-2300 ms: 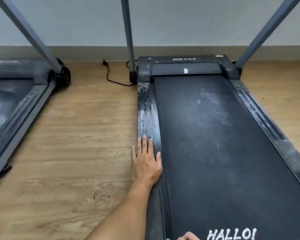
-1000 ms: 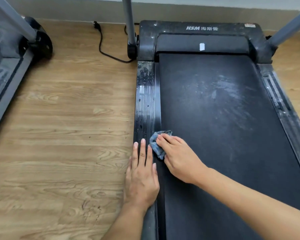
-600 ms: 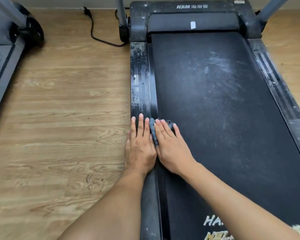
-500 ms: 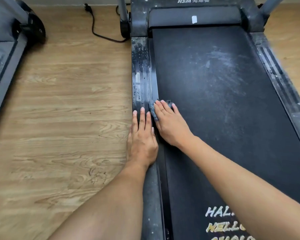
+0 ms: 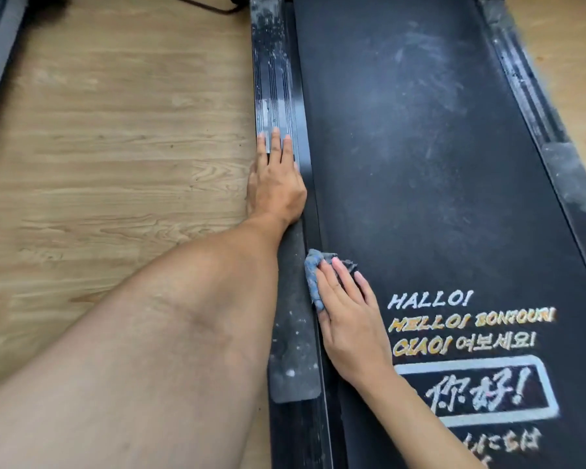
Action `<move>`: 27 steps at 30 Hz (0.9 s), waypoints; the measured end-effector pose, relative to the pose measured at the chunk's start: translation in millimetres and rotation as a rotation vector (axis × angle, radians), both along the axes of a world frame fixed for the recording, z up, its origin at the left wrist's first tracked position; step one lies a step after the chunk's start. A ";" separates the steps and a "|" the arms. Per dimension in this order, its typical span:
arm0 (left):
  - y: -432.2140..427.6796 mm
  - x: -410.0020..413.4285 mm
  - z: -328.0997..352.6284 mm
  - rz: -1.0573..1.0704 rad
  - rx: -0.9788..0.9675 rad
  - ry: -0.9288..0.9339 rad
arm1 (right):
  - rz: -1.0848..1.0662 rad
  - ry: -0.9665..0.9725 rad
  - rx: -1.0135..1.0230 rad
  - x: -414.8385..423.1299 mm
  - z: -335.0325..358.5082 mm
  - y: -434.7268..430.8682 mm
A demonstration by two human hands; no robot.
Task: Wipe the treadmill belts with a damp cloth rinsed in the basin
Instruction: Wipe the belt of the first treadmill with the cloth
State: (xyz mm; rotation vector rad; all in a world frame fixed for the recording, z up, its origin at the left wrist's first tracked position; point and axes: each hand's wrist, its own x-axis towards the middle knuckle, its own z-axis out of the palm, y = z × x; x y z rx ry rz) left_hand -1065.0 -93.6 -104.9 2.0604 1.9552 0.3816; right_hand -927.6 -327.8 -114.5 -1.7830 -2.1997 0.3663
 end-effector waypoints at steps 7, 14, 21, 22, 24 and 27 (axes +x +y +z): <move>-30.0 -13.8 6.7 -0.129 -0.026 0.001 | -0.050 -0.085 0.058 -4.4 -4.2 2.5; -209.3 -11.5 -16.4 -0.033 0.096 -0.204 | -0.051 -0.113 0.047 -3.7 -0.2 1.8; -214.8 -19.8 -9.4 -0.124 0.013 -0.244 | -0.009 -0.153 -0.088 0.4 17.1 -6.7; -215.3 -23.1 -4.6 -0.155 -0.027 -0.216 | 0.012 -0.171 -0.097 3.2 22.5 -19.0; -213.3 -31.1 5.2 -0.218 -0.089 -0.146 | 0.071 -0.202 -0.103 11.1 29.6 -59.2; -204.1 -36.4 19.2 -0.272 -0.214 -0.053 | 0.166 -0.218 -0.142 23.8 34.3 -154.8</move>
